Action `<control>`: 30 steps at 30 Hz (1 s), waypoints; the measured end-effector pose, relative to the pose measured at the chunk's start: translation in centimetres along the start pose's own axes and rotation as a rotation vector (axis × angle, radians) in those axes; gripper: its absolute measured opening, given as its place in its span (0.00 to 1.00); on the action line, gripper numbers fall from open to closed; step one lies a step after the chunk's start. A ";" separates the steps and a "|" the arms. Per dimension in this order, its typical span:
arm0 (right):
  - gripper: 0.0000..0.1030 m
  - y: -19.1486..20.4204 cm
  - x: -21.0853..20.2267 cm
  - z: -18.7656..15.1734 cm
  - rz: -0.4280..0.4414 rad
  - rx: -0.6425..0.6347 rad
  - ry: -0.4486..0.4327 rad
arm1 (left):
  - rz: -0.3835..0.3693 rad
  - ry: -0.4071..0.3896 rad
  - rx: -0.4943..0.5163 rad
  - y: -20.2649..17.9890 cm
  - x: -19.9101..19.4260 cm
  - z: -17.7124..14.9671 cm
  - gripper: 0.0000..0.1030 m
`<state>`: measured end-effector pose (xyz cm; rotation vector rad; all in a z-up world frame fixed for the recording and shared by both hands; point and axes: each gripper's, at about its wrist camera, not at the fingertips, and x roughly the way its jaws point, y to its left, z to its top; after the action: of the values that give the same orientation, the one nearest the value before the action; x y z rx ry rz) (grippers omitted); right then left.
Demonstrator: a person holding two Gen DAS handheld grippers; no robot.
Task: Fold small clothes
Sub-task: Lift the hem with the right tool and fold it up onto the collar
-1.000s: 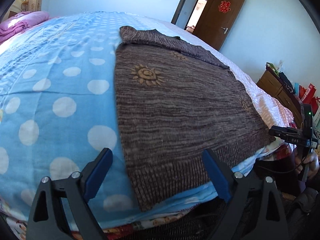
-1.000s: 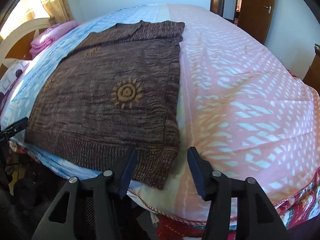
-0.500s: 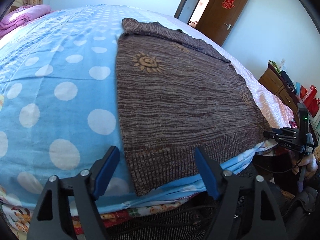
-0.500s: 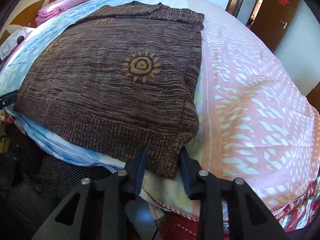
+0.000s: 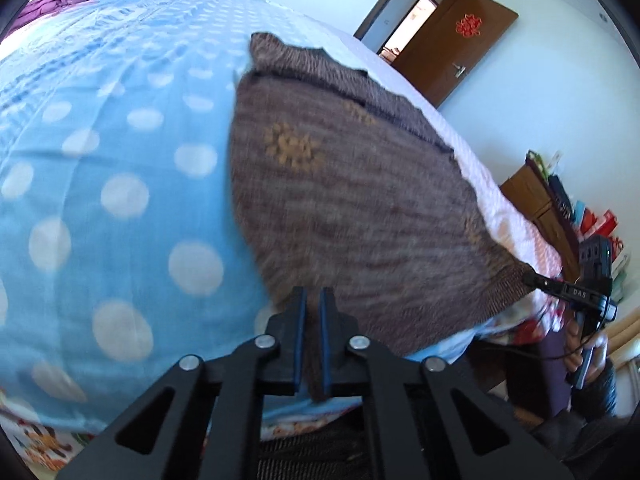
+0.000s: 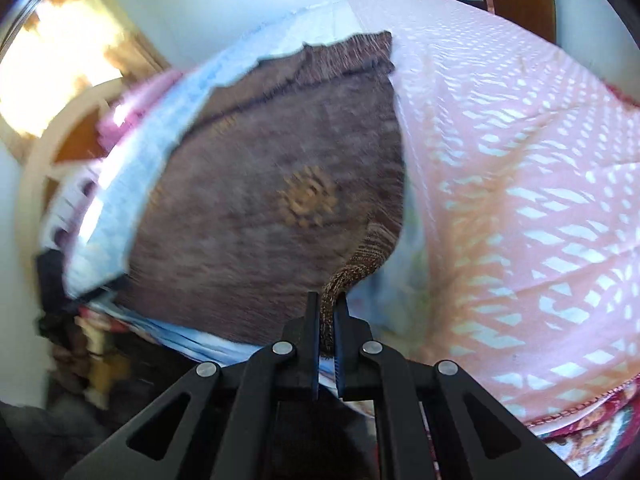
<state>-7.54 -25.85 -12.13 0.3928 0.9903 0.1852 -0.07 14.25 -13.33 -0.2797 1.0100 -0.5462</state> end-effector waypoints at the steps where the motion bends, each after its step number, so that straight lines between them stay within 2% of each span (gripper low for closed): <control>1: 0.05 0.1 -0.5 0.4 0.030 0.012 -0.014 | -0.007 -0.009 -0.003 -0.1 -0.2 0.6 0.07; 3: 0.05 0.2 -1.0 1.6 0.070 0.033 -0.038 | -0.014 -0.023 -0.001 -0.4 -0.5 2.1 0.07; 7: 0.05 0.6 -1.4 4.9 0.124 0.070 -0.098 | 0.074 -0.079 0.105 -2.0 -1.2 5.0 0.07; 9: 0.05 0.8 -1.2 7.0 0.132 0.077 -0.130 | 0.073 -0.095 0.132 -2.1 -1.8 5.6 0.10; 10: 0.05 0.8 -0.9 7.9 0.144 0.084 -0.140 | 0.075 -0.100 0.147 -2.1 -2.0 5.6 0.18; 11: 0.05 0.7 -0.7 8.8 0.155 0.096 -0.149 | 0.079 -0.101 0.154 -1.8 -2.2 5.5 0.33; 12: 0.05 0.6 -0.3 9.7 0.160 0.109 -0.156 | 0.080 -0.104 0.157 -1.6 -2.4 5.3 0.42; 13: 0.05 0.5 0.3 10.8 0.152 0.121 -0.163 | 0.068 -0.105 0.153 -1.1 -2.7 4.8 0.58; 14: 0.05 0.4 1.0 11.7 0.137 0.127 -0.167 | 0.055 -0.104 0.147 -0.8 -2.8 4.4 0.63; 21: 0.05 -1.0 7.7 15.3 -0.018 0.151 -0.128 | -0.025 -0.041 0.030 2.1 -3.1 1.3 0.63; 25: 0.05 -1.5 10.2 15.1 -0.053 0.157 -0.094 | -0.156 0.034 -0.057 2.8 -1.8 -0.4 0.63; 26: 0.05 -1.6 10.5 14.9 -0.059 0.155 -0.091 | -0.169 0.055 -0.062 2.7 -1.3 -0.7 0.63; 30: 0.05 -2.0 10.8 14.4 -0.056 0.161 -0.092 | -0.139 0.148 -0.047 1.6 1.3 -2.2 0.61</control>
<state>10.33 -27.59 -14.35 0.5152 0.9268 0.0363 -0.96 14.98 -16.15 -0.3572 1.1540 -0.6771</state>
